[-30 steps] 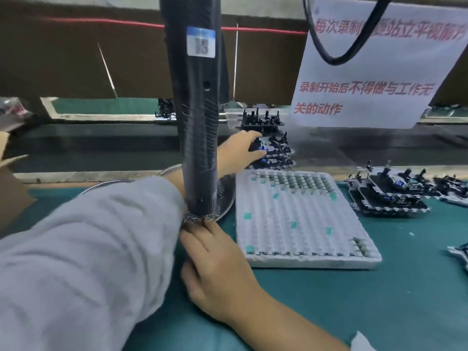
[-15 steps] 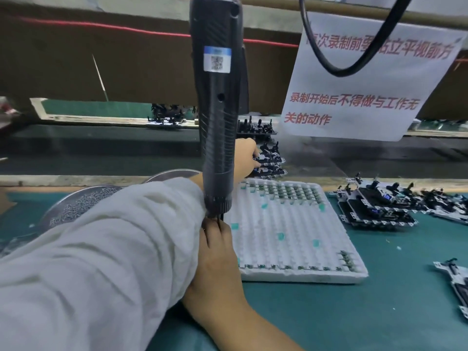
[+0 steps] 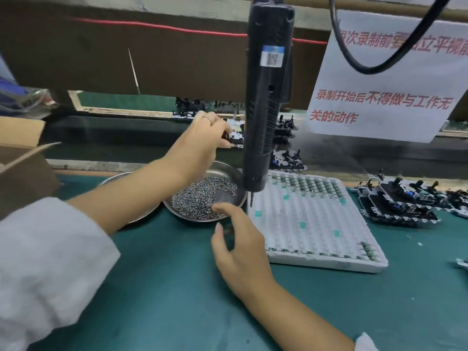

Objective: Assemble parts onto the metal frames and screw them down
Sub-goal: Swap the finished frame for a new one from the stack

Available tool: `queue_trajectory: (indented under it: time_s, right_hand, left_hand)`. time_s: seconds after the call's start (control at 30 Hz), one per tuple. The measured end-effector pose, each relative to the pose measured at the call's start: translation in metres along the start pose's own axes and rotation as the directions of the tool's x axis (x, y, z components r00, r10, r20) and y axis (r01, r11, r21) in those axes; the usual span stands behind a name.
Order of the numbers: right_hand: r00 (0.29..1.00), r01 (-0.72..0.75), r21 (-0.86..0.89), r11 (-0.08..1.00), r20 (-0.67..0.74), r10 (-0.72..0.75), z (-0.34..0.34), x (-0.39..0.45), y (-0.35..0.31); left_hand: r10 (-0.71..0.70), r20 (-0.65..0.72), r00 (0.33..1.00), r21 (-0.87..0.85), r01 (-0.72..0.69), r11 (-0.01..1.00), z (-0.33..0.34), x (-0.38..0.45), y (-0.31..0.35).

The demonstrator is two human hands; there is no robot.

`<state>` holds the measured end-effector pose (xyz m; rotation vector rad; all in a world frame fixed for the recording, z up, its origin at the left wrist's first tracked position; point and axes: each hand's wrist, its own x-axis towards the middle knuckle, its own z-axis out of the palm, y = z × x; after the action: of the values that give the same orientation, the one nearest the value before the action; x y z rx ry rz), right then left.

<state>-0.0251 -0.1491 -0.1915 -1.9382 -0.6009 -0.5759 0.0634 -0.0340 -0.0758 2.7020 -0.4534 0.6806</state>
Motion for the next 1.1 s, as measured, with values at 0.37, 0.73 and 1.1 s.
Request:
queue_trajectory:
  time_s: [0.37, 0.73, 1.1]
  right_hand:
    - [0.931, 0.362, -0.078, 0.929, -0.027, -0.365, -0.007, -0.014, -0.009]
    - [0.777, 0.515, -0.226, 0.826, 0.530, -0.339, -0.005, -0.018, -0.014]
    - [0.815, 0.415, -0.205, 0.887, 0.516, -0.262, -0.004, -0.017, -0.015]
  left_hand:
    - [0.179, 0.017, 0.984, 0.022, -0.179, 0.984, -0.028, -0.190, -0.046]
    - [-0.122, 0.058, 0.991, -0.147, 0.130, 0.981, -0.040, -0.228, -0.062]
    - [-0.340, 0.028, 0.940, 0.181, 0.330, 0.927, -0.056, -0.212, -0.117]
